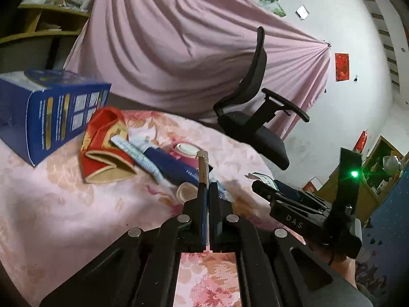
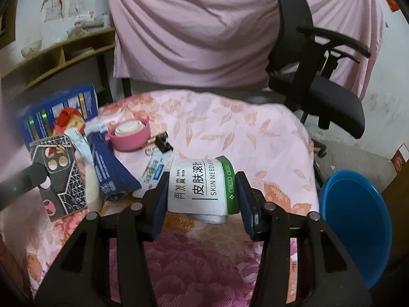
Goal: Collect trash
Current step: 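Close left gripper on the thin tan stick, then lift white packet with right gripper while left gripper carries stick toward basin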
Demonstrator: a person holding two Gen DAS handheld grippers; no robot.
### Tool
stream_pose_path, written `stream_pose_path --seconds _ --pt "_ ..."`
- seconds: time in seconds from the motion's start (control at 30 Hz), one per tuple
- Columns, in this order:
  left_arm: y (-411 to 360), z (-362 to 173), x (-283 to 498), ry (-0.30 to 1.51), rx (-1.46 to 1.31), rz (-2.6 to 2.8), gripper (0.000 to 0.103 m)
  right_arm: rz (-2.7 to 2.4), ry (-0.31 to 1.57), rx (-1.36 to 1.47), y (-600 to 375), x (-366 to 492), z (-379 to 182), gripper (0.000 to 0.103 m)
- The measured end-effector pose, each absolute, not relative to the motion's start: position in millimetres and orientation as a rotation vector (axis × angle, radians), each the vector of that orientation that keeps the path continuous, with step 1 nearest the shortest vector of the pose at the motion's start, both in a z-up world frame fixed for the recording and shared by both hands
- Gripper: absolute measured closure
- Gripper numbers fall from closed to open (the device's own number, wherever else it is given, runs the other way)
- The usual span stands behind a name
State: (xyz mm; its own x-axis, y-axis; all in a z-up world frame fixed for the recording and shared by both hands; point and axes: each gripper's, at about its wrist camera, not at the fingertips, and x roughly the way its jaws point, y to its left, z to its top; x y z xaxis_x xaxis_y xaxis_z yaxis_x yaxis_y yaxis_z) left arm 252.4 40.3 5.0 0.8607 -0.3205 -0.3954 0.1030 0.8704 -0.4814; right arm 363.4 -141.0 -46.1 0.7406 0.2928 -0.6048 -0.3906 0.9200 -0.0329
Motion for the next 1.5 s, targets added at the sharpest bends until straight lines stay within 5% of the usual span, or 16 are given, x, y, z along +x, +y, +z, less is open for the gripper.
stream_pose_path --seconds 0.53,0.9,1.5 --pt "-38.5 46.4 271.3 0.282 -0.276 -0.347 0.103 0.257 0.268 0.094 -219.5 324.0 6.3 0.036" --pt "-33.5 25.3 292.6 0.480 -0.305 -0.261 0.103 0.387 0.631 0.044 -225.6 357.6 -26.7 0.034" --pt "1.5 2.8 278.9 0.616 -0.333 -0.207 0.103 0.535 0.774 -0.192 -176.6 347.0 -56.0 0.026"
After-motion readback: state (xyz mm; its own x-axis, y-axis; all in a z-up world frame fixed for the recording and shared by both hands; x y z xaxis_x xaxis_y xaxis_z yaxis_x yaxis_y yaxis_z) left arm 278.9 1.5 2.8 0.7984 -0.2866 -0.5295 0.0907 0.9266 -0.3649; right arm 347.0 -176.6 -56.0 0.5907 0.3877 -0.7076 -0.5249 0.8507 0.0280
